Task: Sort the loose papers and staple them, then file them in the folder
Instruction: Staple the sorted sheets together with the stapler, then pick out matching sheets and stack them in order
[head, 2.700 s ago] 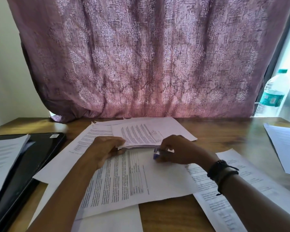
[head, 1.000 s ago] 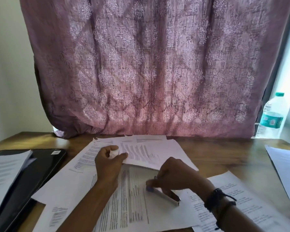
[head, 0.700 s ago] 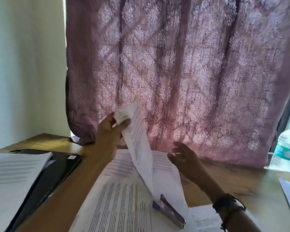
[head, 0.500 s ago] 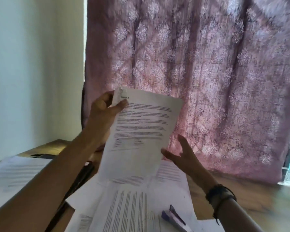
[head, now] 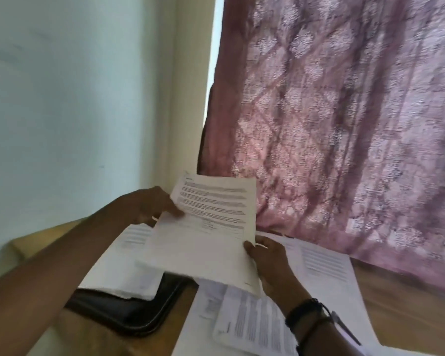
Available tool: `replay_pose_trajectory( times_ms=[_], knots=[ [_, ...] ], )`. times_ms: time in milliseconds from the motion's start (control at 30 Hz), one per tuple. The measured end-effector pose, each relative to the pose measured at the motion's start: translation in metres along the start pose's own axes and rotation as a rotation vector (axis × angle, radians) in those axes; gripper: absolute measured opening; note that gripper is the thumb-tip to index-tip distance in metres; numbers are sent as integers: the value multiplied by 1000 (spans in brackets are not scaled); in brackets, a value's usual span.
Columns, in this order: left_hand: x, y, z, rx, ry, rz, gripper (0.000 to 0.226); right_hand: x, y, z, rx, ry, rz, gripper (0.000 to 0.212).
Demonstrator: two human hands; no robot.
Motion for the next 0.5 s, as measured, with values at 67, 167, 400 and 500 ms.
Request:
replay_pose_trajectory(
  times_ms=[67,167,400,500],
  knots=[
    [1,34,11,95,-54,47,26,0,-18,-25,6,18,-46,11],
    [5,76,36,50,-220,52,28,-5,-38,-64,8,204,-154,15],
    [3,136,74,164,-413,269,39,-16,-69,-129,-142,357,-191,24],
    [-1,145,75,377,-482,362,57,-22,-64,-124,-198,362,-174,32]
  ],
)
Point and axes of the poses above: each hand's wrist, its own x-axis towards the middle knuckle, its own z-axis out of the back of the hand, y = z × x, the point moved 5 cm from there along x, towards the middle knuckle, and after that the axes turned 8 degrees about x, right-handed, at the moved point
